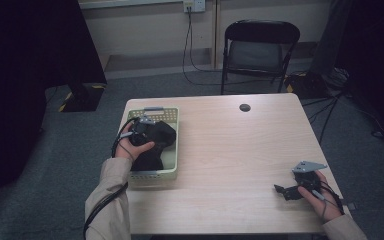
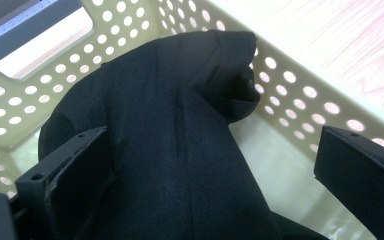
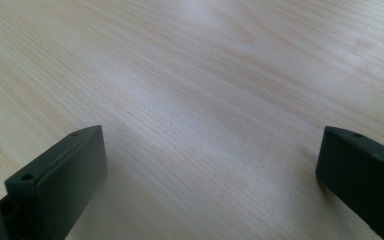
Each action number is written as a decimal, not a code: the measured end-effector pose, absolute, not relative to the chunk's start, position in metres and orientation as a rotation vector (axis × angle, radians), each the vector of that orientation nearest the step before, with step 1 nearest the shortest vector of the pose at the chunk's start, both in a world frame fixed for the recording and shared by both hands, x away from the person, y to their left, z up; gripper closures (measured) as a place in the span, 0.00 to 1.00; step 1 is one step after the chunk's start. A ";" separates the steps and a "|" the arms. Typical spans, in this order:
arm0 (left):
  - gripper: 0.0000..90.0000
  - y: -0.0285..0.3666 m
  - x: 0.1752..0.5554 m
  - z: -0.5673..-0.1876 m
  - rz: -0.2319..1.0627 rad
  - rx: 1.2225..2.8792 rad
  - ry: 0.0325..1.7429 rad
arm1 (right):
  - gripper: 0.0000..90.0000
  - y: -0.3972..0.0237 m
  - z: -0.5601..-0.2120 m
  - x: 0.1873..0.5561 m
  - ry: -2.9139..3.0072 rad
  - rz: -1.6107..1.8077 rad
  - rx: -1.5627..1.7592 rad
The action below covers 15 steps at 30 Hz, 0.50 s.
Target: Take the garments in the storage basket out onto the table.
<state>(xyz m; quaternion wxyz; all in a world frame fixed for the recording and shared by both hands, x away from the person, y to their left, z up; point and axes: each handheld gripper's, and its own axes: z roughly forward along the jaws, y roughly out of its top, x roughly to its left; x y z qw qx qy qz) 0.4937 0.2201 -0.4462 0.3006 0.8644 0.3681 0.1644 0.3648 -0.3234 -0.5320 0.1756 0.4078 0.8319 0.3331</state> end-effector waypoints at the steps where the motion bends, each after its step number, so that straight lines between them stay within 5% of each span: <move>1: 0.02 0.220 0.494 -0.447 0.435 2.297 0.980 | 0.00 -0.323 -0.532 0.365 2.356 0.943 1.155; 15: 0.02 0.222 0.505 -0.462 0.443 2.380 1.050 | 0.00 -0.323 -0.532 0.365 2.356 0.943 1.155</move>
